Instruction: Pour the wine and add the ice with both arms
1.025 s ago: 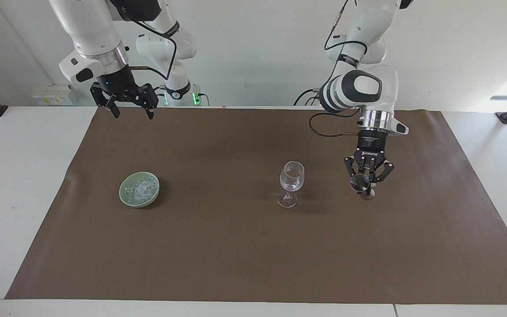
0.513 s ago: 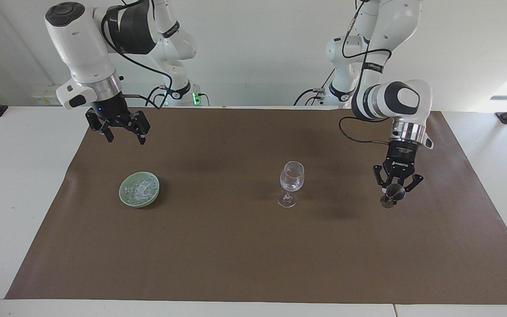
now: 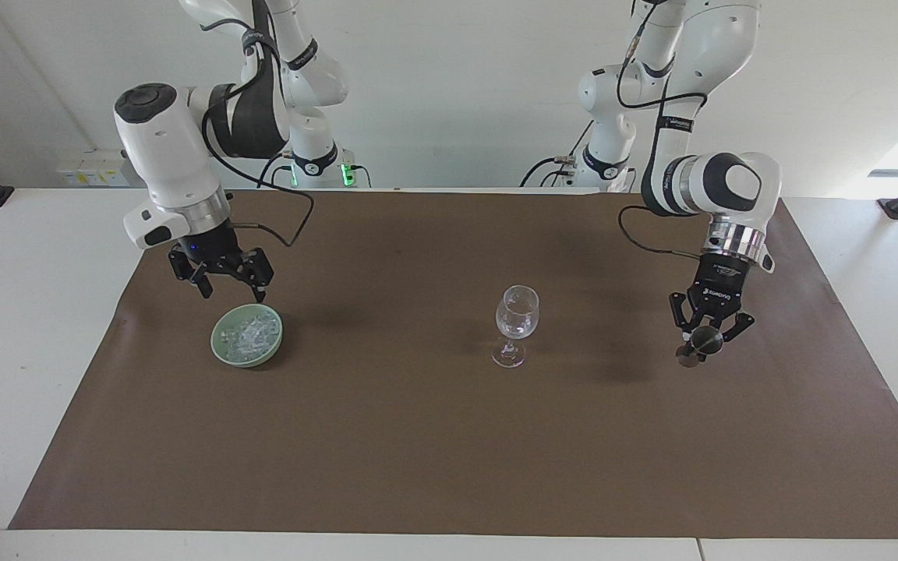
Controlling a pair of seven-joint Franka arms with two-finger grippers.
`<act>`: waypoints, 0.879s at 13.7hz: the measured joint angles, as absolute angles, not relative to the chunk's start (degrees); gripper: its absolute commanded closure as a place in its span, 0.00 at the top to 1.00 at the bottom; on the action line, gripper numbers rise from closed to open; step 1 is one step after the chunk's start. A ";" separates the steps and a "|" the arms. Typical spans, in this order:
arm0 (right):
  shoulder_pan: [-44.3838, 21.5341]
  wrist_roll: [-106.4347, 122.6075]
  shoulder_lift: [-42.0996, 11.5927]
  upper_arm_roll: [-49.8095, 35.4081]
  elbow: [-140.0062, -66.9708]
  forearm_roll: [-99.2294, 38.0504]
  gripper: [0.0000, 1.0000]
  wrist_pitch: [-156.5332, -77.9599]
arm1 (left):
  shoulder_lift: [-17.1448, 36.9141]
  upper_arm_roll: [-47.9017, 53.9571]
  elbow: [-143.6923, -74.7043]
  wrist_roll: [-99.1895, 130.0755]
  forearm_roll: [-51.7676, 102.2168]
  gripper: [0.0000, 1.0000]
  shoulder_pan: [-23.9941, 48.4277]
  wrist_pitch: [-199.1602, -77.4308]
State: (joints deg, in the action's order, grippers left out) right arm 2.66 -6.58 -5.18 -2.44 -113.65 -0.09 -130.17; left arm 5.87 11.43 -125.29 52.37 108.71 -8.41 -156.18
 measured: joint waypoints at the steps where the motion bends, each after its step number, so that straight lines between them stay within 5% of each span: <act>1: 2.69 -6.58 -5.54 -2.43 -115.44 -0.09 1.00 -132.60 | 5.85 11.41 -126.10 52.37 108.71 0.00 -9.66 -154.15; 8: 5.48 -6.47 -9.54 -2.42 -121.12 -0.09 0.95 -137.71 | 5.86 11.31 -132.40 52.25 107.46 0.00 -18.97 -139.75; 9: 5.48 -6.47 -9.67 -2.46 -121.68 -0.09 0.81 -138.38 | 5.85 11.28 -133.30 52.16 106.57 0.00 -19.34 -138.27; 12: 5.48 -6.04 -9.68 -2.52 -122.39 -0.09 0.12 -139.24 | 5.42 11.45 -135.60 50.14 105.64 0.00 -19.37 -135.83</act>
State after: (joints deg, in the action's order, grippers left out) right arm 5.48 -6.04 -9.68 -2.52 -122.39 -0.09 -139.24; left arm 5.42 11.45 -135.60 50.14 105.64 -19.37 -135.83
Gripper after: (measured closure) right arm 0.198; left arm 0.789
